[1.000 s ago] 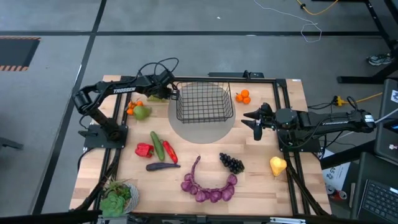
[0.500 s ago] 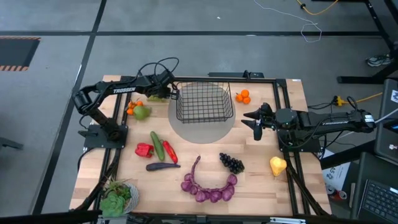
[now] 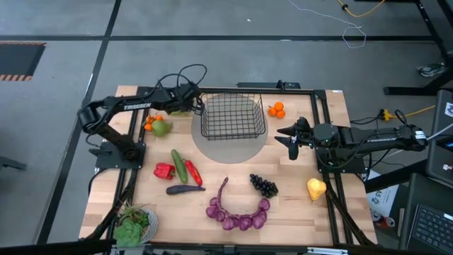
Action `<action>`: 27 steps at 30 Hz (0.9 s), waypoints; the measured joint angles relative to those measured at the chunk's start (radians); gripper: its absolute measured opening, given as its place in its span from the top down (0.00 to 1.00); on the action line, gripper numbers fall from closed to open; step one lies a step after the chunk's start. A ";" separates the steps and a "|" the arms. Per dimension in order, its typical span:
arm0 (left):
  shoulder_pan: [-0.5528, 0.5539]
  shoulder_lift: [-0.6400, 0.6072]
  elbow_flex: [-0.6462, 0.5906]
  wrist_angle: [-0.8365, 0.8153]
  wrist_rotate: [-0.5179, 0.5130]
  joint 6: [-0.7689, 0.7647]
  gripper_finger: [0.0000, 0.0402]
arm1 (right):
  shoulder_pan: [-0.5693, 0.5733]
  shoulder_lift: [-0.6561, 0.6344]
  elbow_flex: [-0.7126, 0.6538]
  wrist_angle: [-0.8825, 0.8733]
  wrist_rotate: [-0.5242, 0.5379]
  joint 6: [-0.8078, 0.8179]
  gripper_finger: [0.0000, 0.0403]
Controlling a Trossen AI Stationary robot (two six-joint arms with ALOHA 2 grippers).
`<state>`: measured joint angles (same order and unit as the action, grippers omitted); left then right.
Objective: Build produce basket
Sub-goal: Put the green grapes into the black wire basket
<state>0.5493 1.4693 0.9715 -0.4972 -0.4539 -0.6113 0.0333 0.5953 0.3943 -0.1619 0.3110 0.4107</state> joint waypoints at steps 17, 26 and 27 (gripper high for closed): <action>-0.308 -0.238 0.127 0.040 -0.461 0.143 1.00 | 0.000 0.000 0.000 -0.001 -0.018 -0.003 0.55; -0.442 -0.230 0.138 0.378 -0.391 0.384 1.00 | 0.000 0.000 0.000 0.000 -0.017 -0.012 0.55; -0.451 -0.230 0.138 0.405 -0.365 0.404 1.00 | 0.000 0.000 0.000 0.000 -0.017 -0.012 0.55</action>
<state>0.0988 1.2392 1.1099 -0.0917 -0.8190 -0.2070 0.0330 0.5953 0.3943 -0.1623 0.2939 0.3985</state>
